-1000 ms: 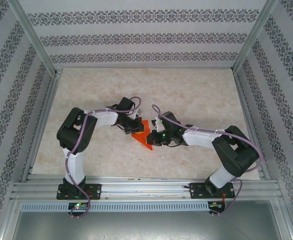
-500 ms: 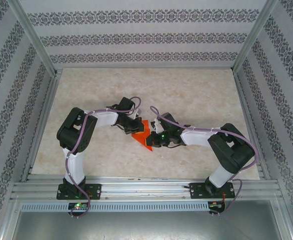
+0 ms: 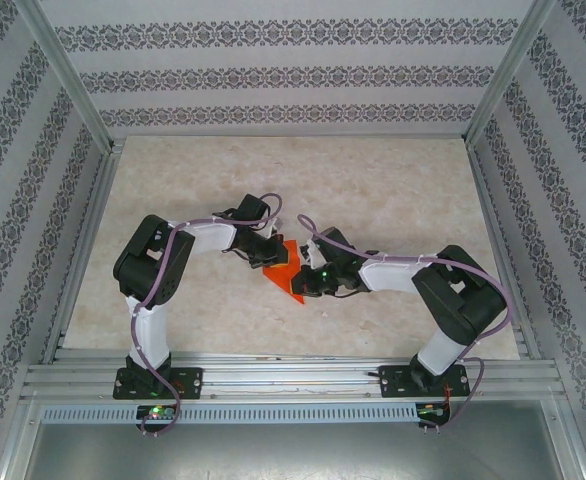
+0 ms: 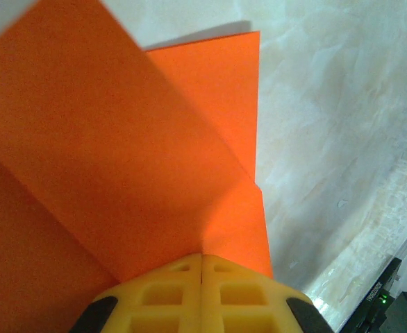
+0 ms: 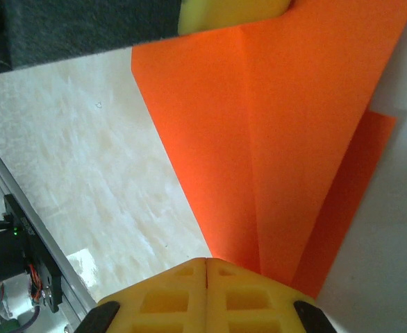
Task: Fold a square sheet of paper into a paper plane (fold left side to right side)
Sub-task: Fourth fold the wing at the center of the table.
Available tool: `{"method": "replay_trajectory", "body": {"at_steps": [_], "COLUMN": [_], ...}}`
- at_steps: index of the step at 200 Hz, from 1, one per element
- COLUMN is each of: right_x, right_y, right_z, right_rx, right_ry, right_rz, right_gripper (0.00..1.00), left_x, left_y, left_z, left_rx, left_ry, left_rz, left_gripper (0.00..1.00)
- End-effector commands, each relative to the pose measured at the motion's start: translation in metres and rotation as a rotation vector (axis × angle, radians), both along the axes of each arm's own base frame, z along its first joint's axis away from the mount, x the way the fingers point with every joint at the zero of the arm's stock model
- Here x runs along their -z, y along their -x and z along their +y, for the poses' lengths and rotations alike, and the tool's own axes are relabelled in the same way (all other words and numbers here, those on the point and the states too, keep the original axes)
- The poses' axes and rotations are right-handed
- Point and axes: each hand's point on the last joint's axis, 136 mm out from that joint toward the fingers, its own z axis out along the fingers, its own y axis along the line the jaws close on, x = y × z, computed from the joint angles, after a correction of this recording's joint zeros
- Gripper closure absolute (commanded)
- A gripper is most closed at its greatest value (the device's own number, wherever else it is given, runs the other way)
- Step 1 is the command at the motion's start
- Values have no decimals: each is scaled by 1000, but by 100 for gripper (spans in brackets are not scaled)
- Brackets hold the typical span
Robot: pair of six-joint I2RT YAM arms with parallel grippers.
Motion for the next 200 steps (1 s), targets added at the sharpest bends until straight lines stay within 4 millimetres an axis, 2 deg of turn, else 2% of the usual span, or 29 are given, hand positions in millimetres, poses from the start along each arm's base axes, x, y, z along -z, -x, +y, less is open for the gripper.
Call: {"method": "replay_trajectory", "body": {"at_steps": [1, 200], "right_x": [6, 16], "right_y": [8, 17], "right_z": [2, 0], "right_rx": [-8, -15], "right_ry": [-1, 12], "right_rz": [32, 71], "right_gripper": [100, 100], "left_x": [27, 28], "left_y": [11, 11], "left_z": [18, 18], "left_rx": [-8, -8], "left_ry": [-111, -114], "left_rz": [47, 49], "left_gripper": [98, 98]}}
